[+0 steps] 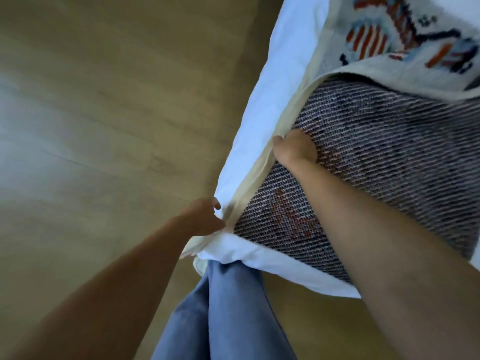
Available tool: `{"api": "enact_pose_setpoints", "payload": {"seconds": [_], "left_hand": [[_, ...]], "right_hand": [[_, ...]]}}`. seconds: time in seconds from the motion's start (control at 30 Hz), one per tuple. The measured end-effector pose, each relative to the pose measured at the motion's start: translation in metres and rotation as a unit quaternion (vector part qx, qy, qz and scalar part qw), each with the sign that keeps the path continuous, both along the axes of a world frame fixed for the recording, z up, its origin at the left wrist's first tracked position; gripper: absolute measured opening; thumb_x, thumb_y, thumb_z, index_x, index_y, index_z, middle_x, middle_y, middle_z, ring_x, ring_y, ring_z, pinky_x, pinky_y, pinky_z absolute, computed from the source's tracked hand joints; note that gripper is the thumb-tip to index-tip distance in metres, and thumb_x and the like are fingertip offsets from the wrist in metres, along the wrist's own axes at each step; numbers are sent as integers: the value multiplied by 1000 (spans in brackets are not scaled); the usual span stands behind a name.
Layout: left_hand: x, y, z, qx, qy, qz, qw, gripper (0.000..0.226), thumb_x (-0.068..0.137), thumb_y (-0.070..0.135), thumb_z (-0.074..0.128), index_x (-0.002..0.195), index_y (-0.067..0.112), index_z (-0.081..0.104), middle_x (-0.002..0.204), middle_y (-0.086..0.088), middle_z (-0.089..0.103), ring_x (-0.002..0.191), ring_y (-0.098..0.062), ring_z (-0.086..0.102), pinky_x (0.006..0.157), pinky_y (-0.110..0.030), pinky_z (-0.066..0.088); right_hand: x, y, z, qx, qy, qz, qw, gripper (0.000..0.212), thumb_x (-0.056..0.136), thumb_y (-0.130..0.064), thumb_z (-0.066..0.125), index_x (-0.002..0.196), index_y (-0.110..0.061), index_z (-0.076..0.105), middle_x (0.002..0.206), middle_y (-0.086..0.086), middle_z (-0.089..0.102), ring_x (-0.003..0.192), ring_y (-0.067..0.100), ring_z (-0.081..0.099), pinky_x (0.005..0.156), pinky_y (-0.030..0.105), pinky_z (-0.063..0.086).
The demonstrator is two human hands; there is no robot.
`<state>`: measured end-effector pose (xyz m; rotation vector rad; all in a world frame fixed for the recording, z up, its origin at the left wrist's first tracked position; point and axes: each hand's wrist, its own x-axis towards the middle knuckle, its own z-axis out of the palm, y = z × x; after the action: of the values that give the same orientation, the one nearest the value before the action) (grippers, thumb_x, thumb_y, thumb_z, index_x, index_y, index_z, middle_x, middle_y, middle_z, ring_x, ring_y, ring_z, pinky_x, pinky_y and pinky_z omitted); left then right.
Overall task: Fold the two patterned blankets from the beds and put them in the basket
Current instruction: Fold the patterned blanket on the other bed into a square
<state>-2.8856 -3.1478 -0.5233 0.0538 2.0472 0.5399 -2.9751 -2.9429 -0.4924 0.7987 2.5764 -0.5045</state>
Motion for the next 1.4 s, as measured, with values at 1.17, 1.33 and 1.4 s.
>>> {"api": "enact_pose_setpoints", "payload": {"seconds": [1.17, 1.33, 1.4], "left_hand": [[-165, 59, 48, 98, 46, -644, 758, 28, 92, 16, 44, 118, 6, 47, 120, -13, 55, 104, -26, 53, 83, -31, 41], [-170, 84, 46, 107, 86, -690, 711, 30, 91, 19, 44, 119, 9, 49, 121, -10, 56, 107, -26, 53, 89, -36, 44], [-175, 104, 49, 135, 124, -679, 711, 29, 90, 18, 44, 117, 11, 52, 118, -10, 58, 105, -27, 54, 88, -37, 44]], "right_hand": [[54, -147, -11, 48, 17, -552, 832, 22, 94, -15, 47, 107, -1, 57, 117, 17, 52, 110, 30, 46, 90, 33, 37], [57, -140, -17, 22, -56, -490, 870, 25, 94, -9, 43, 114, -1, 54, 121, 17, 52, 113, 30, 46, 90, 35, 40], [57, -136, -18, -43, -108, -447, 887, 27, 92, -8, 45, 117, -2, 54, 124, 17, 52, 115, 30, 48, 90, 35, 42]]}}
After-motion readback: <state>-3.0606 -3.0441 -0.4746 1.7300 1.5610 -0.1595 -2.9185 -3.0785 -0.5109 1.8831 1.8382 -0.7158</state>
